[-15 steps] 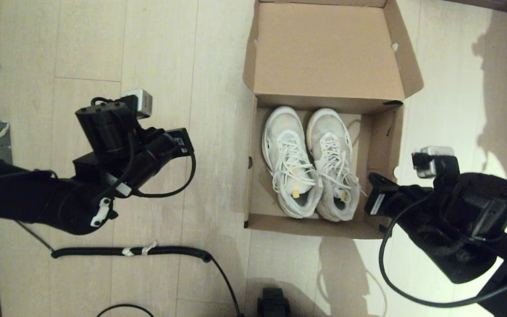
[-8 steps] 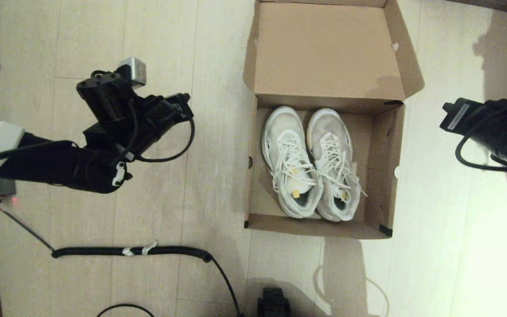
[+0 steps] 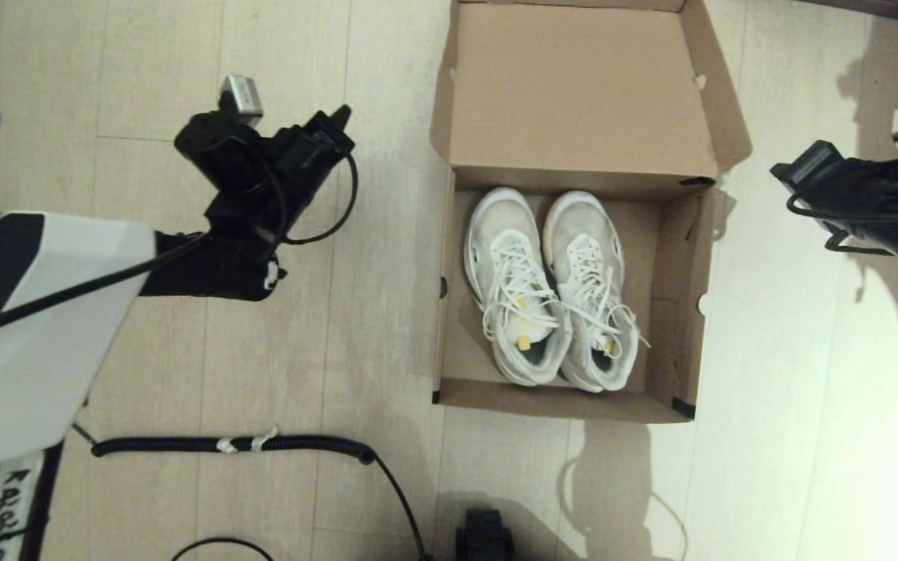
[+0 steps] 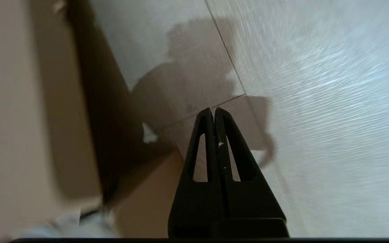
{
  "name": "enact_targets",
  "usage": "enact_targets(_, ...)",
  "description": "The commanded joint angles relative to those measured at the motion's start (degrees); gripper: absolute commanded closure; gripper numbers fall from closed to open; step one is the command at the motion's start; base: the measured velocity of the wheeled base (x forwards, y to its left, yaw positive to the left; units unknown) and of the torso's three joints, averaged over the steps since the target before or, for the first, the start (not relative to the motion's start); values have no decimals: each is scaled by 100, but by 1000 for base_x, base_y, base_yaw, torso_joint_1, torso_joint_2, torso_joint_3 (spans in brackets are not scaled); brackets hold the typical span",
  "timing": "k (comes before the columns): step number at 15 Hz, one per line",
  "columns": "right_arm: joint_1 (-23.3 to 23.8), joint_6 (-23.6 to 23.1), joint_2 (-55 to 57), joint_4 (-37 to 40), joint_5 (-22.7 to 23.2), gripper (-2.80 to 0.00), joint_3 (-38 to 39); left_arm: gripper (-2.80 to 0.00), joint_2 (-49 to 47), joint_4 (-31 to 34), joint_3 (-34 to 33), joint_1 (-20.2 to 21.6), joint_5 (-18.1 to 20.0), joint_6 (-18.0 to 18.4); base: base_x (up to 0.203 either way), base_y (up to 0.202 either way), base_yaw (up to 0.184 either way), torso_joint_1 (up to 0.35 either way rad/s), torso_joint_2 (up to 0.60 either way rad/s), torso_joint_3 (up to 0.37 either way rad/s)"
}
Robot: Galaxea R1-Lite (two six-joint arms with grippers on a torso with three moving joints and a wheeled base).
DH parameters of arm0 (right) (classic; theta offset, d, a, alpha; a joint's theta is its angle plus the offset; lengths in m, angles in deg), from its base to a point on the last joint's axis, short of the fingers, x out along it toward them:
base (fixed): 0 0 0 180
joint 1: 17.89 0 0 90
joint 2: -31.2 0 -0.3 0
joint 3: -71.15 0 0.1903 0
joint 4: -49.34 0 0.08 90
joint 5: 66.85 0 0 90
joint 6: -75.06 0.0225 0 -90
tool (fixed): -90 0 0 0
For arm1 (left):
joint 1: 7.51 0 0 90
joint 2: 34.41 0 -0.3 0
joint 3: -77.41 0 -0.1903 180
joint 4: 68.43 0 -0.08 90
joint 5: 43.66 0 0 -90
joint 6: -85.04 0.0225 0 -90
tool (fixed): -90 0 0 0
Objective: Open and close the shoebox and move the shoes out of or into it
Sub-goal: Close the shoe box
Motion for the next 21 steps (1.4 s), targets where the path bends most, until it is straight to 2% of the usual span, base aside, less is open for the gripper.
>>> enact_targets(1,164,955,603,120,269,0,-564,0,-174,193,241,-40,251,-132,0,0,0,0,0,0)
enact_targets(2,291,1578,759,271,508,0,-908,0,-180,309,310,-63,405,-253,0,0,0,0,0,0)
enact_targets(3,453,2195,975,391,939,0,-1267,0,-182,395,380,-72,605,-350,0,0,0,0,0,0)
enact_targets(5,749,3189,1261,454,1978,0,-1720,0,-186,490,434,-66,922,-402,0,0,0,0,0,0)
enact_targets(9,1147,5083,1771,264,4117,0,-2558,0,-170,514,434,-64,1488,-917,0,0,0,0,0,0)
enact_targets(11,1237,6049,2011,-734,4514,0,-2716,0,-168,528,434,-64,1699,-938,0,0,0,0,0,0)
enact_targets(13,1258,7258,2319,-1692,4848,0,-2860,0,-162,560,434,-64,1816,-1029,0,0,0,0,0,0)
enact_targets(14,1250,7628,2488,-2126,4933,0,-2932,0,-168,566,434,-73,1864,-1075,0,0,0,0,0,0)
enact_targets(17,1000,7573,2653,-2176,4974,0,-3032,0,-220,566,434,-64,2117,-1107,0,0,0,0,0,0)
enact_targets(19,733,7164,2654,-2115,4976,0,-3043,0,-238,566,434,-101,2127,-1107,0,0,0,0,0,0)
enact_targets(21,504,6429,2641,-1869,4948,0,-3050,0,-247,566,434,-139,2220,-1107,0,0,0,0,0,0)
